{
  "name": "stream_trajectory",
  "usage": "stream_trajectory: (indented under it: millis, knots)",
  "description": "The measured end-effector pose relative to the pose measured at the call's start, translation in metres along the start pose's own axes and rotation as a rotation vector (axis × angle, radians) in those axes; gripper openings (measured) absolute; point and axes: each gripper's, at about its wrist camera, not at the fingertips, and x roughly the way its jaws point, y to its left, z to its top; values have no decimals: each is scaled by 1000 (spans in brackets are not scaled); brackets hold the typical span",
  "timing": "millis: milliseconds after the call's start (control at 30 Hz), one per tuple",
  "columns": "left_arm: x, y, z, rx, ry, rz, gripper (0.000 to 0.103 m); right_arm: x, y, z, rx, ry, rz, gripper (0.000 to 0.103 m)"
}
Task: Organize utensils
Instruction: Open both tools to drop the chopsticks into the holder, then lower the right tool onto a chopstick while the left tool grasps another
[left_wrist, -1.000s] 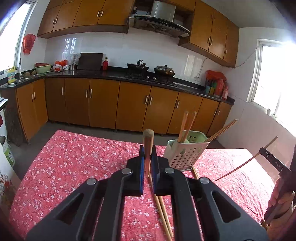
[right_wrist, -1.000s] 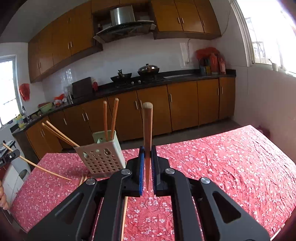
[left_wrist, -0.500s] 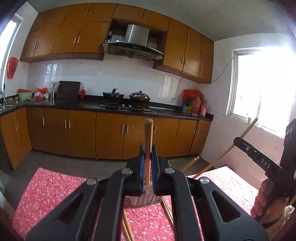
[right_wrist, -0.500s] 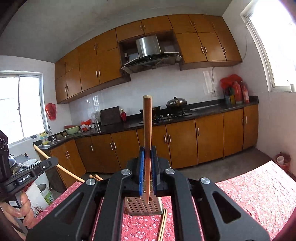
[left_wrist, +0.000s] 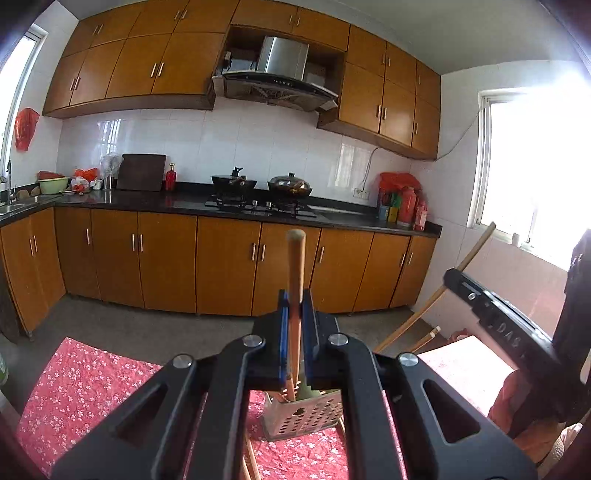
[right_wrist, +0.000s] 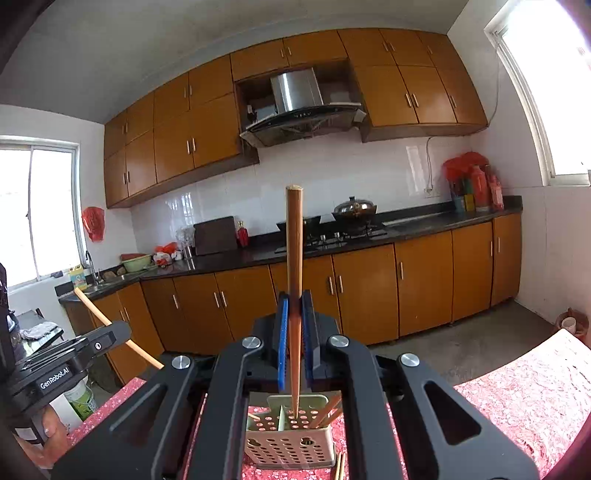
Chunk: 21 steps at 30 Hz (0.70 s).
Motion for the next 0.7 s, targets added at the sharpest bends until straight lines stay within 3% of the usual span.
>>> stream_trajectory:
  millis: [133, 200, 267, 467, 600, 700]
  knots:
    - [17, 5, -9, -23, 41, 11, 11, 10, -4, -13, 8, 68, -16, 12]
    - [15, 7, -8, -26, 33, 7, 14, 0, -8, -11, 9, 52, -26, 22]
    - [8, 8, -7, -25, 17, 12, 17, -13, -9, -11, 2, 28, -38, 25]
    - [-27, 27, -6, -58, -26, 49, 23, -47, -30, -17, 7, 35, -95, 26]
    - [-51, 48, -27, -69, -15, 112, 24, -61, -48, -47, 29, 135, -148, 26]
    - [-58, 67, -57, -83, 38, 163, 25, -54, -64, -86, 64, 283, -162, 26]
